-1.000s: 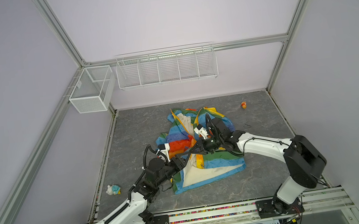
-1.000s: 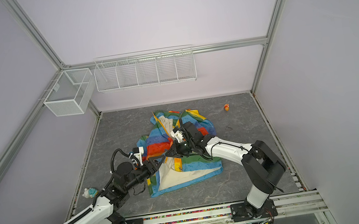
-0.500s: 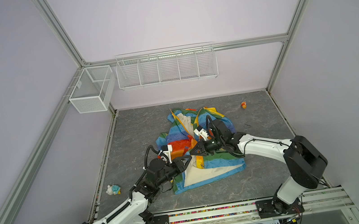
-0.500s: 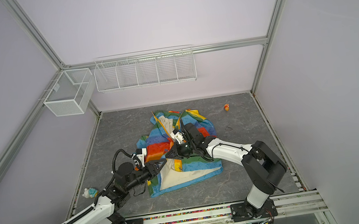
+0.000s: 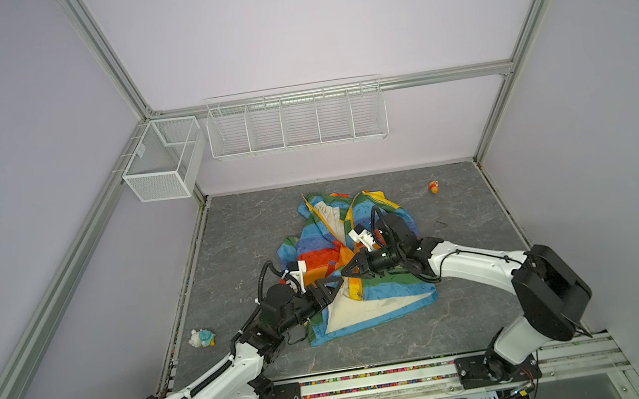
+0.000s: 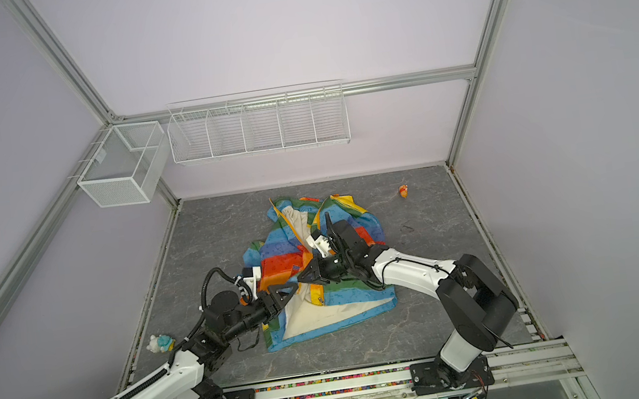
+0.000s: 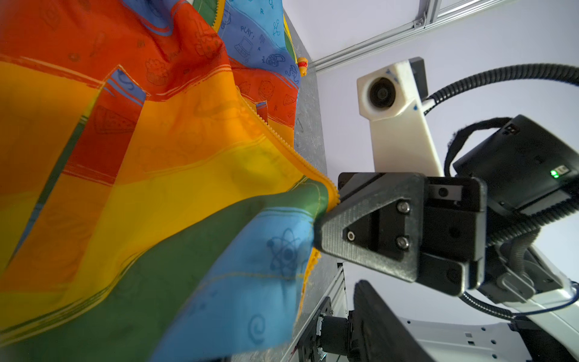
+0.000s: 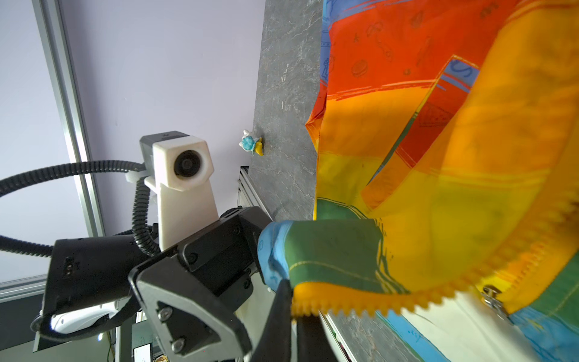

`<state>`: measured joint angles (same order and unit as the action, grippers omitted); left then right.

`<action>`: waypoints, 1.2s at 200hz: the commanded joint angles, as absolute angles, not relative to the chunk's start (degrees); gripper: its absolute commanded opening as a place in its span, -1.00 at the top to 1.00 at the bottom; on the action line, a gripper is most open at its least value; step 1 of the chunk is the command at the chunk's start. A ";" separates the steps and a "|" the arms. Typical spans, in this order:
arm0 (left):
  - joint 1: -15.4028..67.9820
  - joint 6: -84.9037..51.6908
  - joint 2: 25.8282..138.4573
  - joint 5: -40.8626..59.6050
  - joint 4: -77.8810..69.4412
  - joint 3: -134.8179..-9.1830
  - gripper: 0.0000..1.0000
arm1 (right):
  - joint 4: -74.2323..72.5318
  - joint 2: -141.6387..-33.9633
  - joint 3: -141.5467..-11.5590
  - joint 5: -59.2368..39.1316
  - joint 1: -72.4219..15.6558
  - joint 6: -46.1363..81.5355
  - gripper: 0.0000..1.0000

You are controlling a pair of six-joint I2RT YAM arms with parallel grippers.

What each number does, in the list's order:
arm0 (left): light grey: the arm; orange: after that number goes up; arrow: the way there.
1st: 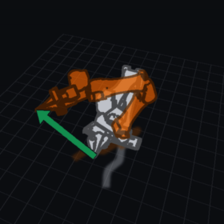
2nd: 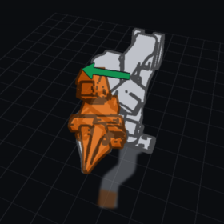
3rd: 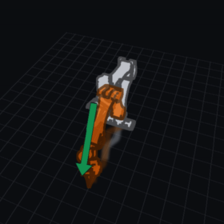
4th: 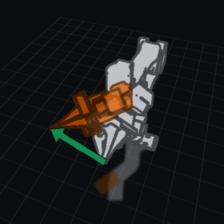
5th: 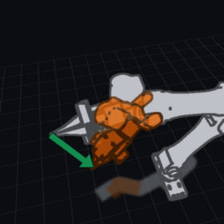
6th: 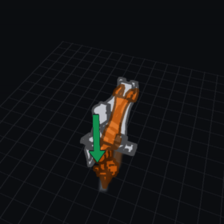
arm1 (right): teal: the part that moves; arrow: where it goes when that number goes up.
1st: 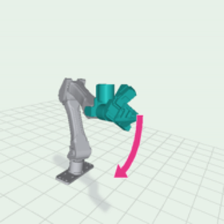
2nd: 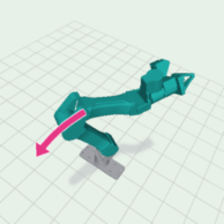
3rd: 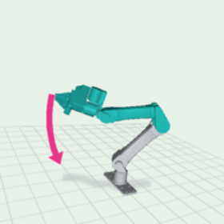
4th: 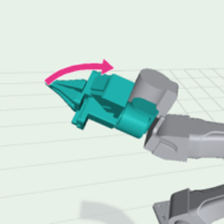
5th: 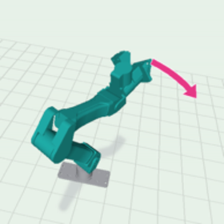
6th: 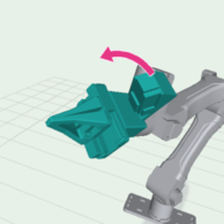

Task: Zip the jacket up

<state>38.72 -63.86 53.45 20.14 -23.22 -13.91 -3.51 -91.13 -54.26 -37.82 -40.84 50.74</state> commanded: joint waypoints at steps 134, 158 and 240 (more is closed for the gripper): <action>42.10 -65.26 64.31 22.76 -34.70 -8.52 0.14 | -9.56 -93.07 -45.97 -41.70 -40.23 45.97 0.87; 42.19 -65.48 65.90 23.03 -36.78 -8.61 0.16 | -10.11 -93.16 -45.63 -41.84 -40.21 45.90 0.87; 42.28 -66.97 72.14 24.00 -45.21 -9.40 0.38 | -10.24 -93.08 -44.56 -41.93 -39.95 45.53 0.87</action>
